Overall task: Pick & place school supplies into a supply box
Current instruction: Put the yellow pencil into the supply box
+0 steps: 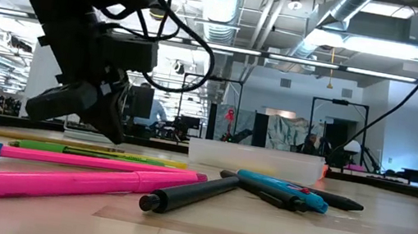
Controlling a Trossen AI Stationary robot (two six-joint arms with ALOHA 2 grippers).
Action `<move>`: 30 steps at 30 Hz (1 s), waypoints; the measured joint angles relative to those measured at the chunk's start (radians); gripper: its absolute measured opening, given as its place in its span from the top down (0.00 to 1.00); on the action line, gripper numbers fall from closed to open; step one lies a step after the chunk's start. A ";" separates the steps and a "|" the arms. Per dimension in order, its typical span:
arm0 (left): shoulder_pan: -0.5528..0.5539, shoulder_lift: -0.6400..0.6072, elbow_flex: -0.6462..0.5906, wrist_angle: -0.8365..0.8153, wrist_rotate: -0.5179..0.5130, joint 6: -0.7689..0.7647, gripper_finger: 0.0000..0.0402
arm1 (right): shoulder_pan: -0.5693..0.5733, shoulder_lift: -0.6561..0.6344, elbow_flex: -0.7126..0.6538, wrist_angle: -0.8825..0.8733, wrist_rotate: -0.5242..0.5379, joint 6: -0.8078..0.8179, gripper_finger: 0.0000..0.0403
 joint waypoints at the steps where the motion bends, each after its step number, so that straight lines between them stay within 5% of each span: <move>1: 0.000 0.000 0.000 0.000 0.021 -0.006 0.99 | -0.003 0.000 0.000 0.000 0.000 -0.003 0.81; 8: 0.048 -0.003 0.002 0.011 0.175 -0.042 0.97 | -0.022 0.000 0.000 0.000 -0.003 -0.008 0.81; 20: 0.051 -0.014 0.004 -0.014 0.168 0.000 0.72 | -0.026 0.000 0.000 0.000 -0.052 -0.008 0.81; 30: 0.062 -0.130 -0.003 -0.274 0.195 -0.120 0.68 | -0.033 0.000 0.000 -0.003 -0.052 -0.008 0.81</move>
